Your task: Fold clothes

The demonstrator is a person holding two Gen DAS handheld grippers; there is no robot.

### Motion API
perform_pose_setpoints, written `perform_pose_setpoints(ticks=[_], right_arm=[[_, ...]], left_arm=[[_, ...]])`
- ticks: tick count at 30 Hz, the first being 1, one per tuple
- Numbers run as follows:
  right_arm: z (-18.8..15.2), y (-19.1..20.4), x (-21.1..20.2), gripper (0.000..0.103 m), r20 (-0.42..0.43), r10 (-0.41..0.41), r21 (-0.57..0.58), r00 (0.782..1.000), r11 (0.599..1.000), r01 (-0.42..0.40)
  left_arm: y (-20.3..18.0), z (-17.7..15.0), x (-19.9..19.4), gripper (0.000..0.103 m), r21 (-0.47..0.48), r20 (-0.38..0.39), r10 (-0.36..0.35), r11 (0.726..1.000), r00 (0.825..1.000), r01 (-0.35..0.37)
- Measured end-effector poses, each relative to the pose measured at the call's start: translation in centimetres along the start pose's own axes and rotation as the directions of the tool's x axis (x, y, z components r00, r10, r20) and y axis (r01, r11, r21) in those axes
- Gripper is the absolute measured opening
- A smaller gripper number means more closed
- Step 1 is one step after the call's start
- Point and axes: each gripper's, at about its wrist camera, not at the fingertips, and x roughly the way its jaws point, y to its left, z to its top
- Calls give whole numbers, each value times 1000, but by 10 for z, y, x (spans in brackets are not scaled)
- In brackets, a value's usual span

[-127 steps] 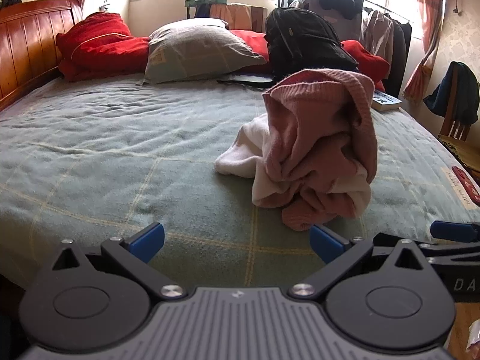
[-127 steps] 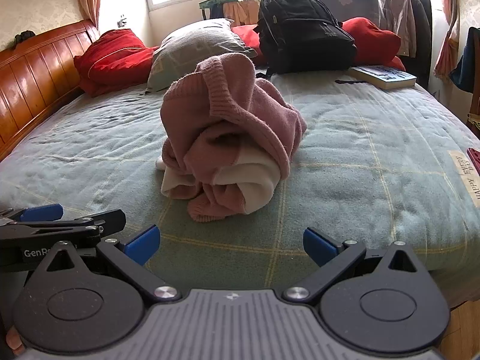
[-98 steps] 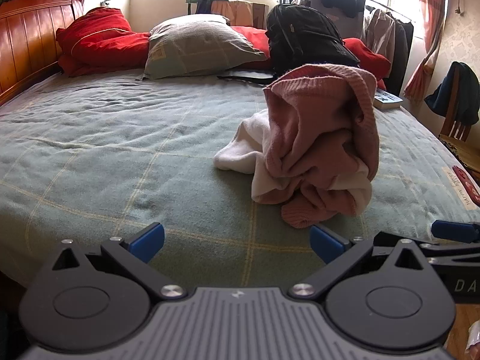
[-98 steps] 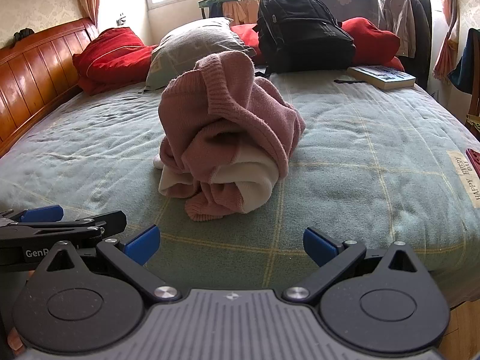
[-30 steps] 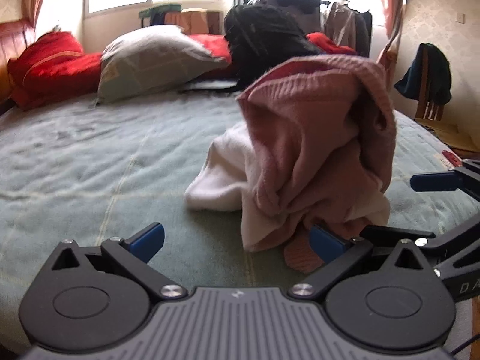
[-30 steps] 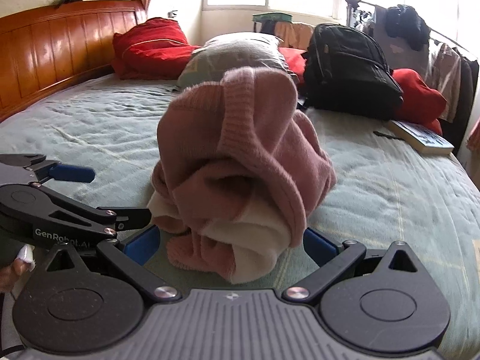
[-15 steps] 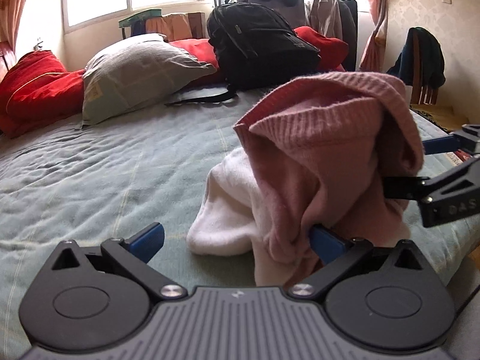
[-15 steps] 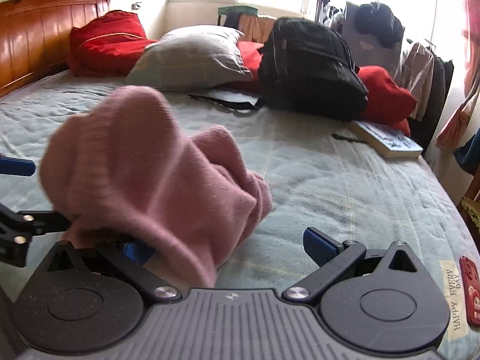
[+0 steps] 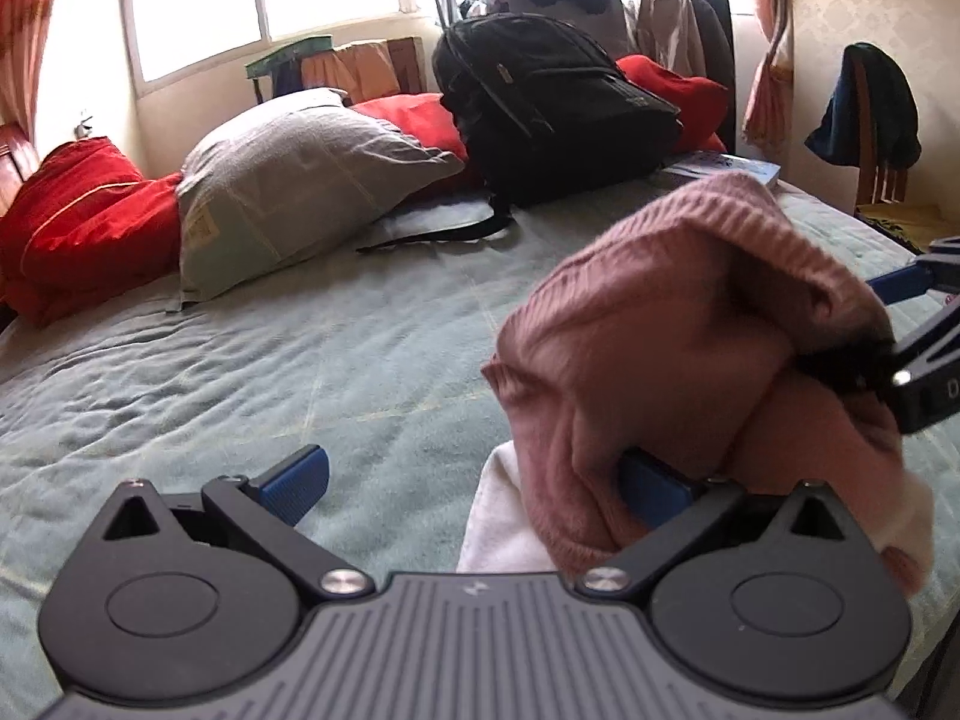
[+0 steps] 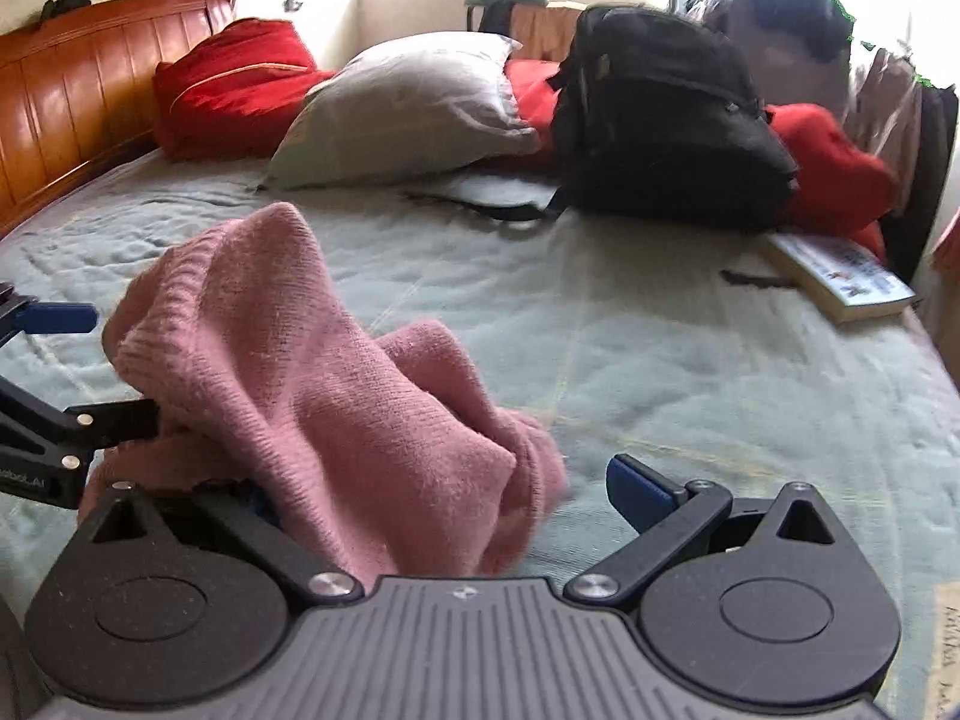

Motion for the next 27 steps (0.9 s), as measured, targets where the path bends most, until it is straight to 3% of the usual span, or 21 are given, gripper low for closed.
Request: perform_pose_setpoints(ticks=[2,5,10,14,21,27], right_arm=[[7,-7,6,103,-5,-1,20,1000,1000,1],[19,-14,12,103,2,-82,31,997,996,82],[28,-17,25,103,-51,-55,-8,997,998,55],[30,-23,28,103,-41,-115,4,993,993,115],[44,-34,34,103,-29,-206,2,978,979,206],[45,-47,53,103,-58,-189,18,980,982,190]], left_arm=[[3,4,5,103,-7,-1,1,1000,1000,-1],[9,10,13,103,-18,-3,3,1000,1000,-3],[7,11,11,102,-39,-19,-48,998,999,47],[-2,4,-2,102,-35,-8,-92,995,996,92],[-8,1,-11,102,-42,-3,-101,994,995,101],[-11,-2,-7,102,-58,-18,-102,993,995,101]])
